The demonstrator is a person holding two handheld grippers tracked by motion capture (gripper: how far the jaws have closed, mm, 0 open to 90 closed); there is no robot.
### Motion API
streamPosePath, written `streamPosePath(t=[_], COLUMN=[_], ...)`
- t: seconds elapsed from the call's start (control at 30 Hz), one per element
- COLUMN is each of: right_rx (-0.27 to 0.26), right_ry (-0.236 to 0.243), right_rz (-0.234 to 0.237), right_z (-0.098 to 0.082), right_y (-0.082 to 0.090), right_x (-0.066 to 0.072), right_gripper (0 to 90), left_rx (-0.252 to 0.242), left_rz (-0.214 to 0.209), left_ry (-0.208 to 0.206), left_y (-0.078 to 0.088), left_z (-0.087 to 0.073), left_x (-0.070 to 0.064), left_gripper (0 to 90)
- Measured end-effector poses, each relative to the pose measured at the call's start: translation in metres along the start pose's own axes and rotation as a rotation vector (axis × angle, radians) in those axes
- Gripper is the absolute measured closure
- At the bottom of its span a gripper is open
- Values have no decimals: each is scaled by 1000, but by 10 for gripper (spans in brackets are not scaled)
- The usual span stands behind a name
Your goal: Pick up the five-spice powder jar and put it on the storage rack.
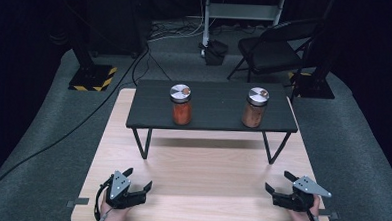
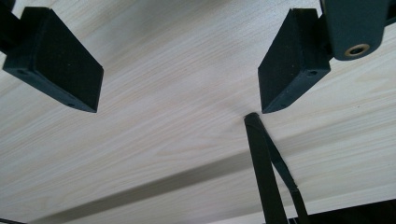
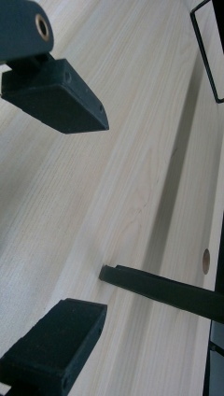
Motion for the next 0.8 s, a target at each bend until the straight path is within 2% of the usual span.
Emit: streamPosePath(t=[0.8], right_rx=[6], right_ry=[-3], right_rz=[1], right_z=[1], right_y=[-1], right_x=[0], right_gripper=[96], left_rx=[2], left_rz=[0], left_ry=[-2], left_y=[0], left_z=[0], left_x=[-1], left_gripper=[141])
Point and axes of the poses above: each handheld gripper's, and its own axes: y roughly backward along the jaws, z roughly out of its top, x roughly to its left, the point moved 4 cm from there along -y, roughly forward along the jaws, and after that the axes turned 7 degrees about -y, right-handed, at the moved point
